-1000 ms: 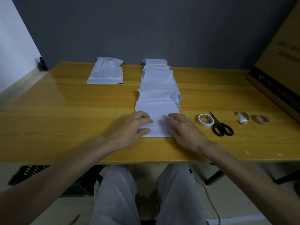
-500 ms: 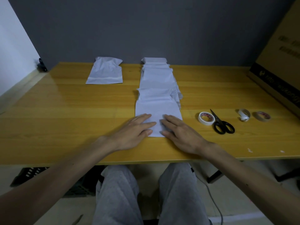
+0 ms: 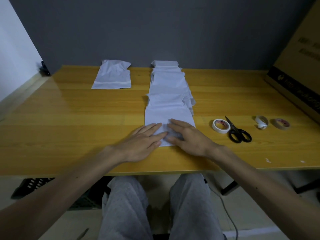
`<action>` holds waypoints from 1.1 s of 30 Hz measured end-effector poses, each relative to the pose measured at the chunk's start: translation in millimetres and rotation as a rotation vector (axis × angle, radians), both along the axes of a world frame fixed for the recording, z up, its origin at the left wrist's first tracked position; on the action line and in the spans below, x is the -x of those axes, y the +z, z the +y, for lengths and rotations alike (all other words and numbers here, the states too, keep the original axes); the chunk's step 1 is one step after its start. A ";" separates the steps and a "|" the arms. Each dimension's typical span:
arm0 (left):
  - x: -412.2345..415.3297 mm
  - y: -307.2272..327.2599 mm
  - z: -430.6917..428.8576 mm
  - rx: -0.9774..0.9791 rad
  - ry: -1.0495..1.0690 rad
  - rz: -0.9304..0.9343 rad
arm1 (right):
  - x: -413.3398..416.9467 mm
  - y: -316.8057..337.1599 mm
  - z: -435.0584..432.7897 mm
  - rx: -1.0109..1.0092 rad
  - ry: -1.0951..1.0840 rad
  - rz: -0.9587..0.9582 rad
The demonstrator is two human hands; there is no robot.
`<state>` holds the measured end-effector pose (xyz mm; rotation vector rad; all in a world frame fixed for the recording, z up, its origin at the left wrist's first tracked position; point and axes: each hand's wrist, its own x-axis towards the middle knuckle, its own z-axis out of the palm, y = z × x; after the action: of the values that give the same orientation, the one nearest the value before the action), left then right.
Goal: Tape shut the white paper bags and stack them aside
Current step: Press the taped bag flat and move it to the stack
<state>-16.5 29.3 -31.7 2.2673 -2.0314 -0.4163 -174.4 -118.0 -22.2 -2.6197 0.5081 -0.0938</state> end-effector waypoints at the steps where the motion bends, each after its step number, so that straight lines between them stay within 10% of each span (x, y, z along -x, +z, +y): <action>1: -0.2 0.6 -0.2 -0.009 0.004 -0.022 | 0.5 -3.2 0.2 0.017 0.009 0.011; 17: -23.1 15.1 21.1 -0.300 0.156 -0.093 | 5.5 -14.9 -1.4 0.184 0.085 0.204; 23: 10.2 20.3 2.2 0.000 0.121 0.011 | 4.2 -17.7 0.2 0.217 0.070 0.192; 33: 19.9 2.4 -4.7 -0.139 0.130 -0.118 | 5.2 -15.7 1.1 0.198 0.066 0.200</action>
<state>-36.4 24.6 -29.3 2.5458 -1.9477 -0.4362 -179.7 -116.9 -37.9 -2.8539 0.5018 0.1478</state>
